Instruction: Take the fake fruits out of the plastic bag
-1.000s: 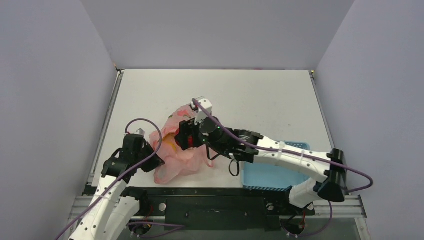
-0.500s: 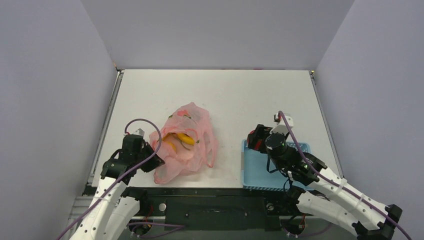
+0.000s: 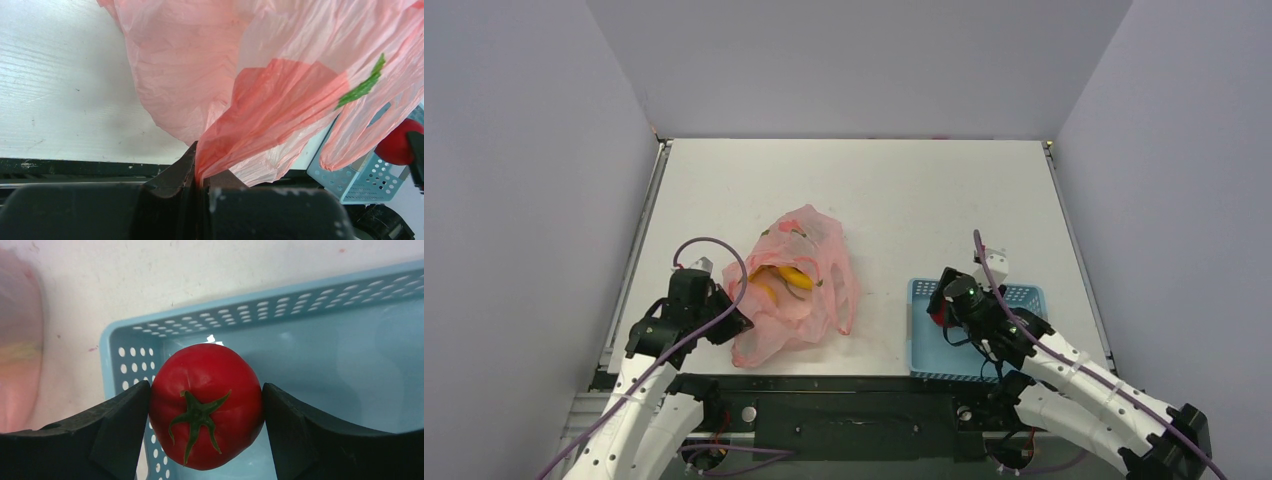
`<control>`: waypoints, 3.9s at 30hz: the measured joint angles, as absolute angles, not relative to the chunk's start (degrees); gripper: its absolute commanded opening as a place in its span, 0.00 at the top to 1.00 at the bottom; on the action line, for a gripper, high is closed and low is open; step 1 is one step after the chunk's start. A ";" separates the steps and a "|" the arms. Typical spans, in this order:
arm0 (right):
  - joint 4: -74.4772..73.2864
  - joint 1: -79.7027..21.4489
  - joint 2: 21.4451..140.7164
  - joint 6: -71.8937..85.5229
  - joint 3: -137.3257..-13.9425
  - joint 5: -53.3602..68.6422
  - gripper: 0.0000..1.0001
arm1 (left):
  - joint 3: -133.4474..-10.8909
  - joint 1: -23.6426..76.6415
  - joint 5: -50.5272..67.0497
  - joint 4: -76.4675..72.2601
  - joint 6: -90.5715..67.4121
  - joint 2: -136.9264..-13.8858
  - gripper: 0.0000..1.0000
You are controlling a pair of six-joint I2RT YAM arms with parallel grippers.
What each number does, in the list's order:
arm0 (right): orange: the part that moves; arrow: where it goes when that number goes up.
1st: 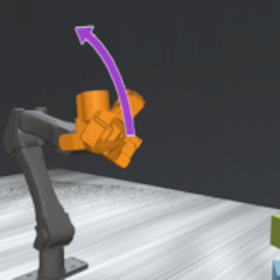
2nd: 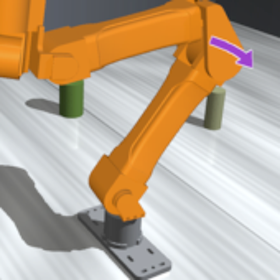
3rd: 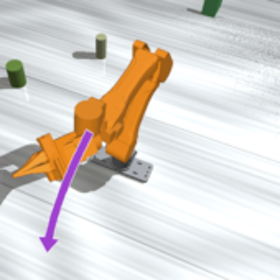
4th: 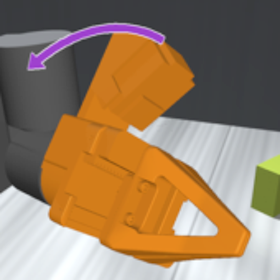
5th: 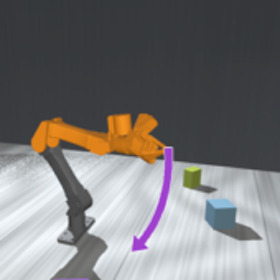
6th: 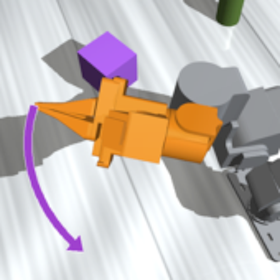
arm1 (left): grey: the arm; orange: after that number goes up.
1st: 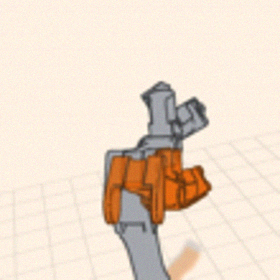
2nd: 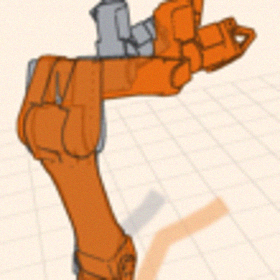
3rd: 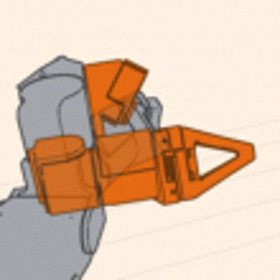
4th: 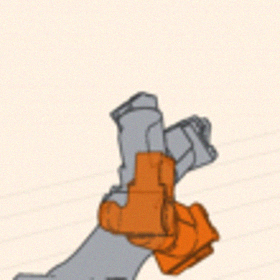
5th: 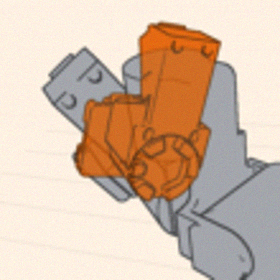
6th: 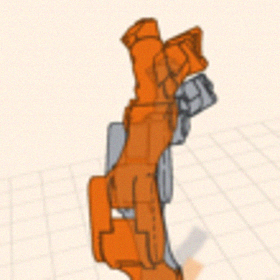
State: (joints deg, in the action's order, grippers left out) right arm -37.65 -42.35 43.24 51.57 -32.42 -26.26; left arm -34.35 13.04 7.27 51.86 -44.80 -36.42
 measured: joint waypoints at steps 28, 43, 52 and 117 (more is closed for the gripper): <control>-25.45 -42.35 43.83 51.27 -24.12 -21.15 0.17 | -35.35 13.06 10.24 52.07 -44.73 -37.78 1.00; -33.08 -47.37 41.93 47.33 -31.42 -24.38 0.10 | -46.78 13.04 6.39 59.55 -36.36 -43.59 1.00; -25.23 -67.68 61.04 35.55 -56.84 -26.35 0.32 | -47.00 13.13 5.39 63.16 -31.79 -43.92 1.00; -0.14 -59.61 121.67 29.08 -79.05 -20.16 0.28 | -55.37 16.21 1.72 76.86 -36.77 -41.17 1.00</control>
State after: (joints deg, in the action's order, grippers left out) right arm -0.14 -59.61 121.67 29.08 -79.05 -20.16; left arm -55.37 16.21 1.72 76.86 -36.77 -41.17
